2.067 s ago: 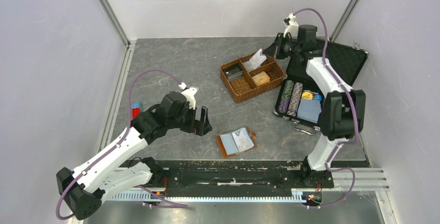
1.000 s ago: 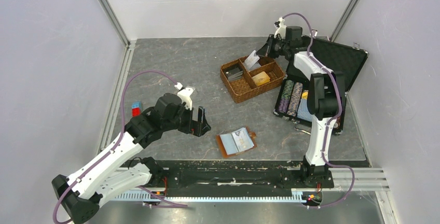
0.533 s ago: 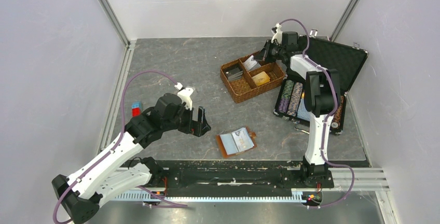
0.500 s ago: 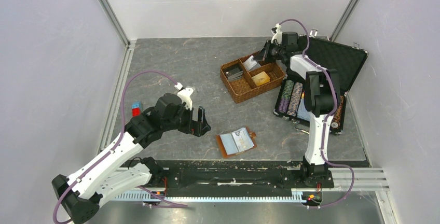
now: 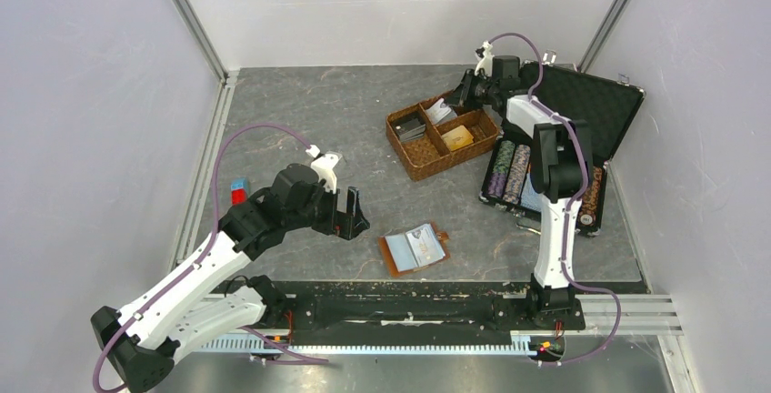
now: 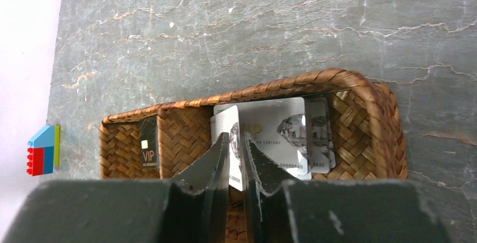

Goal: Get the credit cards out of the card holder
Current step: Place the credit card in the storage box.

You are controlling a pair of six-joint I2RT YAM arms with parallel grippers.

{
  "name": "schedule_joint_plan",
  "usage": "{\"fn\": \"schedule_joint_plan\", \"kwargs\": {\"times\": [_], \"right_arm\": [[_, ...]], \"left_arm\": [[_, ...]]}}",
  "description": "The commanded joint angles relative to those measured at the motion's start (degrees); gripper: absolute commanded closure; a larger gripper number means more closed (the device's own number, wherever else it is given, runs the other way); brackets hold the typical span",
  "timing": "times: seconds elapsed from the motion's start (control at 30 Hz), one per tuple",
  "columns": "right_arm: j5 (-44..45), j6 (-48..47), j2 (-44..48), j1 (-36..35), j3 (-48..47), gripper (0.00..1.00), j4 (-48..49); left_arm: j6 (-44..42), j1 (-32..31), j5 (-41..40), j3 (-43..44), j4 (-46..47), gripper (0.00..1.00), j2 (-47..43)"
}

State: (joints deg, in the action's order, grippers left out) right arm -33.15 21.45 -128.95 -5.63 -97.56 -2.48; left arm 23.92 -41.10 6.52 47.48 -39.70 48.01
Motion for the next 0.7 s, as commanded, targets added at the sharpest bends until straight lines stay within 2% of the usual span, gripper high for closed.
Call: {"fn": "schedule_joint_plan", "kwargs": {"times": [0.0, 0.37, 0.53, 0.67], "right_arm": [[1.53, -0.44, -1.77, 0.28, -4.01, 0.84, -1.56], [6.28, -3.91, 1.67, 0.38, -7.41, 0.73, -7.41], [6.60, -5.15, 4.63, 0.19, -7.33, 0.73, -10.67], [8.54, -6.66, 11.14, -1.10, -2.96, 0.73, -12.61]], "left_arm": [[-2.21, 0.06, -0.04, 0.11, 1.84, 0.00, -0.39], [-2.21, 0.06, -0.09, 0.06, 1.84, 0.00, 0.02], [-2.09, 0.06, -0.81, -0.09, 1.82, 0.00, 0.21], [-1.54, 0.05, -1.76, -0.11, 1.48, 0.00, 1.21]]}}
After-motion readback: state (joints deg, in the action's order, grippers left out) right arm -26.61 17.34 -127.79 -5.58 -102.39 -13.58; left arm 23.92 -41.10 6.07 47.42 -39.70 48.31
